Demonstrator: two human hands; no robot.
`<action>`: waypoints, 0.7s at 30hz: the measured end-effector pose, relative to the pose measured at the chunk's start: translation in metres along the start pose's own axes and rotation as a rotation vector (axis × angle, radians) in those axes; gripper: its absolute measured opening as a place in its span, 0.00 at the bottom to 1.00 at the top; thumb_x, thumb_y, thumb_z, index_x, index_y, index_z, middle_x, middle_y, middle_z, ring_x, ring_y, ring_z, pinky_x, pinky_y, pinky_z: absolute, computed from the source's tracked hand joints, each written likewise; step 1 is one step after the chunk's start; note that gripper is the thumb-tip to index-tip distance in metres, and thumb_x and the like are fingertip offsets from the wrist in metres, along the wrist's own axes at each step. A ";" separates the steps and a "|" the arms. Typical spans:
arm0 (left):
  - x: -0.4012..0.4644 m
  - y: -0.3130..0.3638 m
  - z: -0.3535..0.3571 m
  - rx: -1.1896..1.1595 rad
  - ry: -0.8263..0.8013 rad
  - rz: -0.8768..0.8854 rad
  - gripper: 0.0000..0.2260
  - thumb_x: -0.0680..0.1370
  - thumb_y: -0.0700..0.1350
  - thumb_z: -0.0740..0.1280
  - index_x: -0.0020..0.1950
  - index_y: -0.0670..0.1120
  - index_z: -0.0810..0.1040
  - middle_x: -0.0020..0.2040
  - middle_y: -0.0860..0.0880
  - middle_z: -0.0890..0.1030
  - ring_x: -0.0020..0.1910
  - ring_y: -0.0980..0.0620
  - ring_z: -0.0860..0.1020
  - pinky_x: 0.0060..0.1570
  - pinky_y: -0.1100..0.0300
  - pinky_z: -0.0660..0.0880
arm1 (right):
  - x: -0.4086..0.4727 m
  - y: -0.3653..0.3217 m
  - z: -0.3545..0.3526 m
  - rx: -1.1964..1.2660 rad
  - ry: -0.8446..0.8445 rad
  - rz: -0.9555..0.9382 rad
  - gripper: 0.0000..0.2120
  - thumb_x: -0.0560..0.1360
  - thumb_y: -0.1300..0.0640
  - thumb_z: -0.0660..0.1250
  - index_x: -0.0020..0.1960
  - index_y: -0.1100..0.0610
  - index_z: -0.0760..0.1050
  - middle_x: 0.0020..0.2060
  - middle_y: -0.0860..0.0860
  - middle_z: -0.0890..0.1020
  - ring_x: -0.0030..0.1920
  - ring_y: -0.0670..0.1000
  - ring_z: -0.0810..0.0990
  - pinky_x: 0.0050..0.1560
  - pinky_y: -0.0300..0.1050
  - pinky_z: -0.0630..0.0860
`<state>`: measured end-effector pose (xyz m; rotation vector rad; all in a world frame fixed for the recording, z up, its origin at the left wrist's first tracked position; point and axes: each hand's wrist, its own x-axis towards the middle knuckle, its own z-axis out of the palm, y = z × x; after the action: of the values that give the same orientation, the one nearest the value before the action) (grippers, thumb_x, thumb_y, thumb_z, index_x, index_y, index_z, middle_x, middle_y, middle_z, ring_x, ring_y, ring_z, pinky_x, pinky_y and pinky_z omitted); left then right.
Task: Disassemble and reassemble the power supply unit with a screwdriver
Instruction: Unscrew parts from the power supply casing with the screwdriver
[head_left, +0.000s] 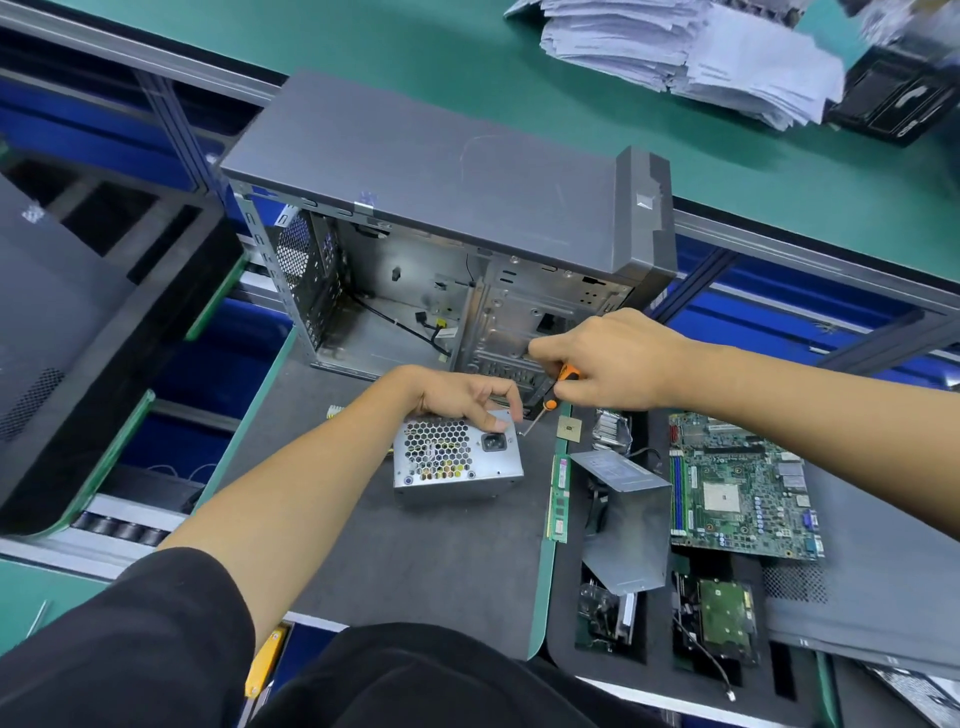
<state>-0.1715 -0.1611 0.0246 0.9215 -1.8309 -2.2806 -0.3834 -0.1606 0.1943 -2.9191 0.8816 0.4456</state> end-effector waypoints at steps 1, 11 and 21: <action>0.000 0.002 -0.001 0.029 -0.027 -0.001 0.12 0.82 0.36 0.67 0.65 0.42 0.72 0.48 0.51 0.84 0.47 0.51 0.82 0.50 0.56 0.79 | -0.001 0.000 0.002 -0.002 0.002 0.000 0.06 0.74 0.49 0.61 0.44 0.46 0.63 0.30 0.46 0.74 0.34 0.53 0.75 0.32 0.45 0.64; 0.005 -0.002 0.006 0.295 0.080 0.018 0.06 0.77 0.50 0.75 0.53 0.54 0.83 0.47 0.58 0.84 0.47 0.55 0.82 0.48 0.64 0.77 | -0.007 0.002 0.013 0.032 0.052 0.054 0.06 0.72 0.47 0.62 0.42 0.47 0.66 0.26 0.45 0.71 0.30 0.45 0.71 0.31 0.44 0.62; 0.006 -0.011 0.013 0.341 0.197 0.038 0.06 0.76 0.56 0.74 0.51 0.57 0.84 0.46 0.51 0.85 0.44 0.57 0.82 0.45 0.68 0.74 | -0.011 0.002 0.016 0.076 0.088 0.090 0.06 0.71 0.47 0.60 0.42 0.47 0.65 0.25 0.46 0.71 0.29 0.40 0.69 0.30 0.42 0.56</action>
<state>-0.1789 -0.1493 0.0134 1.0983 -2.1594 -1.8109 -0.3974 -0.1540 0.1821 -2.8585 1.0206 0.2835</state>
